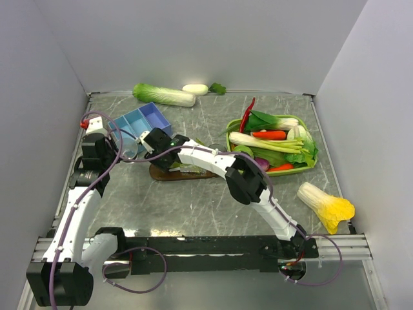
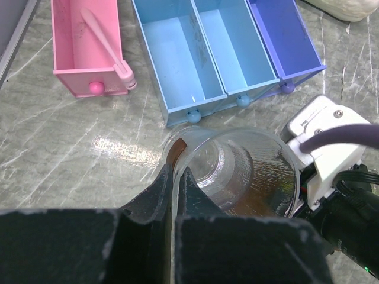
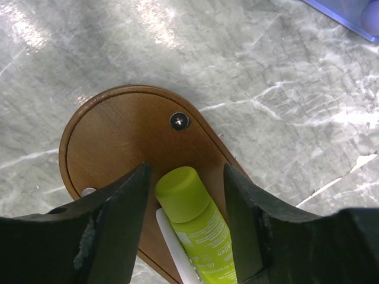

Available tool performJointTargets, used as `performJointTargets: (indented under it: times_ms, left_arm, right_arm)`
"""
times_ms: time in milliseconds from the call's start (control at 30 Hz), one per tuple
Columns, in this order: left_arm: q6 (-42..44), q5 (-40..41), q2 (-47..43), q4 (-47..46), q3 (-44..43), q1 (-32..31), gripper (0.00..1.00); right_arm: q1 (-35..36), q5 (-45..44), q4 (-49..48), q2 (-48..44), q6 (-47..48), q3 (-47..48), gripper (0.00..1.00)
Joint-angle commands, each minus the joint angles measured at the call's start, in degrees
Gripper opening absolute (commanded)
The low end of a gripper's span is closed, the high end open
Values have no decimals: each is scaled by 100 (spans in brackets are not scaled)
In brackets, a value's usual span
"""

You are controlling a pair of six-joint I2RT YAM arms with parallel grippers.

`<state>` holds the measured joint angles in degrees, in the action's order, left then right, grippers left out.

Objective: Prepare toiletry sets of a toothbrush and toothpaste on the tray
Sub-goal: Place the cup on the tray.

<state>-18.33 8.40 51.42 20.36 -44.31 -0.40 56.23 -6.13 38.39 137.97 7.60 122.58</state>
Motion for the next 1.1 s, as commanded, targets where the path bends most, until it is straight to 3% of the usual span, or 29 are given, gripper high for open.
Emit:
performJointTargets:
  times_ms: [0, 200, 467, 800, 1067]
  left_arm:
    - [-118, -67, -220, -682, -121, 5, 1]
    - [-127, 12, -211, -647, -113, 5, 1]
    - [-162, 223, -176, -568, -121, 5, 1]
    - [-329, -488, -18, -603, -69, 5, 1]
    - [-645, -770, -26, -568, -16, 5, 1]
  right_arm:
    - [-77, 77, -68, -596, 207, -278, 54]
    - [-182, 375, -481, -789, 137, -604, 33]
    - [-244, 587, -1105, -877, 146, -701, 15]
    - [-244, 640, -1667, -895, -12, -51, 4]
    - [-314, 403, -2440, -1483, -337, -393, 0]
